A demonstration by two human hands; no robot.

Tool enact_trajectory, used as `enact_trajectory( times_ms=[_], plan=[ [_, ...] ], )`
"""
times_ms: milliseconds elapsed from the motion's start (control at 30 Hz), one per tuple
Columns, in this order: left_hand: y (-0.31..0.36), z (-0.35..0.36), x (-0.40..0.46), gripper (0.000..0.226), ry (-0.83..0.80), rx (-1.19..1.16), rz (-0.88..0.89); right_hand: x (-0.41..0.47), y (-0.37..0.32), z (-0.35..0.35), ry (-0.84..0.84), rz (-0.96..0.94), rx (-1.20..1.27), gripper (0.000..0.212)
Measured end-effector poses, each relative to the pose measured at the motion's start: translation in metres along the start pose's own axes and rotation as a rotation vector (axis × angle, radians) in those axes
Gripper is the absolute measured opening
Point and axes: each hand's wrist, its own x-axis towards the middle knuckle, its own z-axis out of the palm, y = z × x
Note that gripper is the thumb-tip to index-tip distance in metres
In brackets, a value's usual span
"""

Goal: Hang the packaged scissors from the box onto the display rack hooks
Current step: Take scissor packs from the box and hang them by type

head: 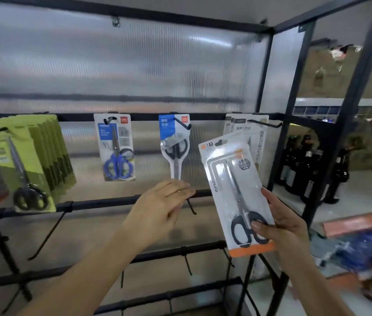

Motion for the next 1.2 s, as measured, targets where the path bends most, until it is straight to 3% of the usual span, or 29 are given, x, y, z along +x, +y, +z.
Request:
enact_trajectory(
  times_ms=[333,533,833,1033,1200],
  plan=[
    [-0.014,-0.05,-0.038,0.033,-0.071,0.037,-0.134,-0.013,0.016,0.071,-0.209,0.096,0.068,0.072],
    [-0.043,-0.114,-0.102,0.026,-0.096,0.135,-0.304,-0.021,0.031,0.166,-0.387,0.158,0.073,0.064],
    [-0.08,-0.231,-0.196,0.032,-0.103,0.336,-0.552,-0.064,0.04,0.348,-0.572,0.163,0.173,0.069],
    [-0.118,-0.285,-0.241,0.035,-0.08,0.402,-0.643,-0.089,0.027,0.447,-0.615,0.11,0.223,0.069],
    [-0.138,-0.306,-0.262,0.037,-0.101,0.376,-0.623,-0.108,0.023,0.493,-0.525,0.12,0.196,0.069]
  ],
)
